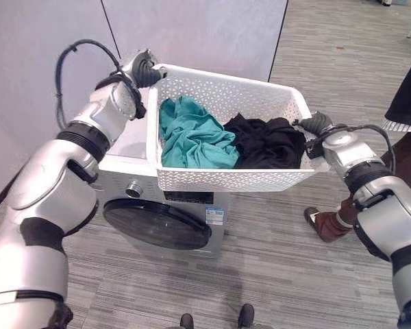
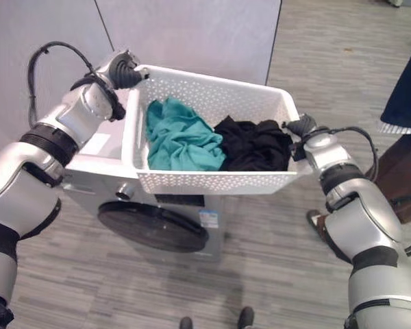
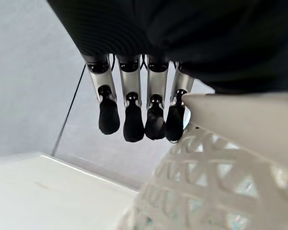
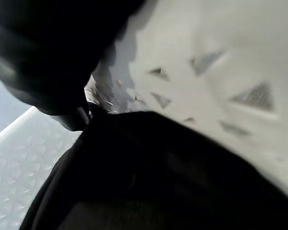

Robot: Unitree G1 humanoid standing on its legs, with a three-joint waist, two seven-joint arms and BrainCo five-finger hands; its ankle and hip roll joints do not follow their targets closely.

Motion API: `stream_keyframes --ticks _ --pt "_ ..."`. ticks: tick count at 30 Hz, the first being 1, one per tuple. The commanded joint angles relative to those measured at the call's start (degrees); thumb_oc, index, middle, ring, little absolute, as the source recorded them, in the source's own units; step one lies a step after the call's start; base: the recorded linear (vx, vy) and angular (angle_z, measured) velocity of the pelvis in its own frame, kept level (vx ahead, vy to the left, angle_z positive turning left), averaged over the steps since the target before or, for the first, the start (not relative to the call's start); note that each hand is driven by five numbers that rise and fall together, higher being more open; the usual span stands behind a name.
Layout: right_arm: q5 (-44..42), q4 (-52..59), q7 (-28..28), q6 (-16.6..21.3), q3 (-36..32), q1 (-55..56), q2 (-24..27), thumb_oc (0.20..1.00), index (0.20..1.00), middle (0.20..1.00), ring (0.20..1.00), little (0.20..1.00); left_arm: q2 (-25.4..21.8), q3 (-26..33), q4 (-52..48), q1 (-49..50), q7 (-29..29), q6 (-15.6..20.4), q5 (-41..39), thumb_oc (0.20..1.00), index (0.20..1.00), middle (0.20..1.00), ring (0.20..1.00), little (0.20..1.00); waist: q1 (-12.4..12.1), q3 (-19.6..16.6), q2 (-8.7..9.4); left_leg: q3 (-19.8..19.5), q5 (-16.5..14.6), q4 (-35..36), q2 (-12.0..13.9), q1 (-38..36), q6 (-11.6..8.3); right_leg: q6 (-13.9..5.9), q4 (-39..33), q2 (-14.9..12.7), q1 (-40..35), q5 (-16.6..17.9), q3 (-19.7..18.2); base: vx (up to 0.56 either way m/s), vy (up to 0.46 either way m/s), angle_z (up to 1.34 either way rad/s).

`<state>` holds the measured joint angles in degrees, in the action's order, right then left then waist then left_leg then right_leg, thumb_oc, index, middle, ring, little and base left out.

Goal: Grab the laundry basket,head to the washer,open it,put in the laundry and shut it.

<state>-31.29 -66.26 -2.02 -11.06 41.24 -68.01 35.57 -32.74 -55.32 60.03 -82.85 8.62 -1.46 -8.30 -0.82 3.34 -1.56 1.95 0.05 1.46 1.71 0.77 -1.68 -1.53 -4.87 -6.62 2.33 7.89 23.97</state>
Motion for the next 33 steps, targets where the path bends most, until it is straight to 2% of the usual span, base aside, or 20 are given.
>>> stream_keyframes --ticks 1,7,13,21,28,30,31,32,33 --pt "-5.5 -4.8 -2.4 5.4 -1.6 -18.0 -8.9 0.200 0.200 0.200 0.200 0.200 10.2 -4.8 -0.7 -6.8 -0.4 4.1 2.4 0.200 0.200 0.200 0.200 0.200 -3.6 1.6 1.83 1.0 0.9 3.5 0.9 -0.8 -0.39 -8.77 0.3 -5.5 -8.9 -7.3 -0.5 0.06 0.007 0.07" --pt "-7.9 -9.9 -3.1 5.2 -1.2 -24.1 -11.3 0.200 0.200 0.200 0.200 0.200 15.4 -5.1 0.9 -8.6 0.0 4.2 1.5 0.200 0.200 0.200 0.200 0.200 -5.1 0.4 2.50 0.2 0.4 3.4 0.1 -1.6 -0.35 -9.48 0.1 -6.0 -10.4 -6.5 0.6 0.06 0.012 0.04" --pt "-10.5 -7.2 -4.5 5.7 -0.7 -25.9 -8.0 0.200 0.200 0.200 0.200 0.200 17.0 -4.1 -2.5 -9.2 1.1 4.8 -0.5 0.200 0.200 0.200 0.200 0.200 -5.7 -1.4 3.16 -1.2 -0.1 3.1 -0.7 -2.8 -0.02 -10.00 1.4 -6.9 -12.0 -5.7 1.4 0.04 0.010 0.19" --pt "-10.1 -5.3 -4.0 5.5 1.2 -26.8 -4.5 0.200 0.200 0.200 0.200 0.200 12.2 -5.8 -4.5 -11.8 1.4 6.2 -1.3 0.200 0.200 0.200 0.200 0.200 -6.9 -3.6 3.73 -1.9 -0.7 2.8 -0.8 -5.0 0.19 -10.40 3.1 -7.7 -13.6 -4.8 1.9 0.00 0.000 0.02" --pt "-7.9 -8.6 -4.0 5.5 3.5 -31.9 -3.6 0.200 0.200 0.200 0.200 0.200 9.6 -7.8 0.6 -17.3 1.4 6.9 -4.5 0.200 0.200 0.200 0.200 0.200 -7.8 -5.4 4.51 -2.0 -0.9 2.2 -0.7 -5.4 0.06 -11.24 3.6 -8.0 -13.9 -3.2 1.8 0.00 0.000 0.00" --pt "-7.6 -9.8 -4.1 5.5 3.9 -33.6 -3.2 0.200 0.200 0.200 0.200 0.200 8.6 -8.9 2.1 -19.3 1.6 7.0 -5.0 0.200 0.200 0.200 0.200 0.200 -7.9 -5.6 4.31 -2.4 -0.9 2.4 -0.7 -5.4 0.46 -11.28 5.6 -8.2 -12.9 -3.6 0.5 0.00 0.000 0.00" --pt "-7.4 -10.1 -4.0 5.4 4.2 -33.7 -3.1 0.200 0.200 0.200 0.200 0.200 8.2 -9.4 2.8 -19.9 1.5 6.8 -5.3 0.200 0.200 0.200 0.200 0.200 -7.8 -5.5 4.01 -2.6 -1.0 2.7 -0.4 -5.8 0.63 -10.89 7.8 -8.0 -12.3 -5.0 -0.2 -0.03 0.045 0.03" --pt "-7.7 -10.0 -3.6 5.2 4.9 -33.8 -3.0 0.200 0.200 0.200 0.200 0.200 7.2 -9.7 2.7 -19.8 1.6 6.7 -5.5 0.200 0.200 0.200 0.200 0.200 -6.9 -4.3 3.38 -3.2 -1.0 2.6 0.1 -6.2 1.55 -9.69 16.3 -7.2 -8.9 -7.9 -3.3 -0.04 0.041 0.02" --pt "-7.7 -9.8 -3.5 5.1 5.0 -33.6 -3.0 0.200 0.200 0.200 0.200 0.200 6.4 -9.4 2.7 -19.5 1.8 6.8 -5.9 0.200 0.200 0.200 0.200 0.200 -6.5 -3.5 3.01 -3.2 -1.1 2.5 0.4 -6.7 1.77 -9.49 19.4 -6.7 -6.6 -8.7 -4.9 -0.05 0.034 0.05"
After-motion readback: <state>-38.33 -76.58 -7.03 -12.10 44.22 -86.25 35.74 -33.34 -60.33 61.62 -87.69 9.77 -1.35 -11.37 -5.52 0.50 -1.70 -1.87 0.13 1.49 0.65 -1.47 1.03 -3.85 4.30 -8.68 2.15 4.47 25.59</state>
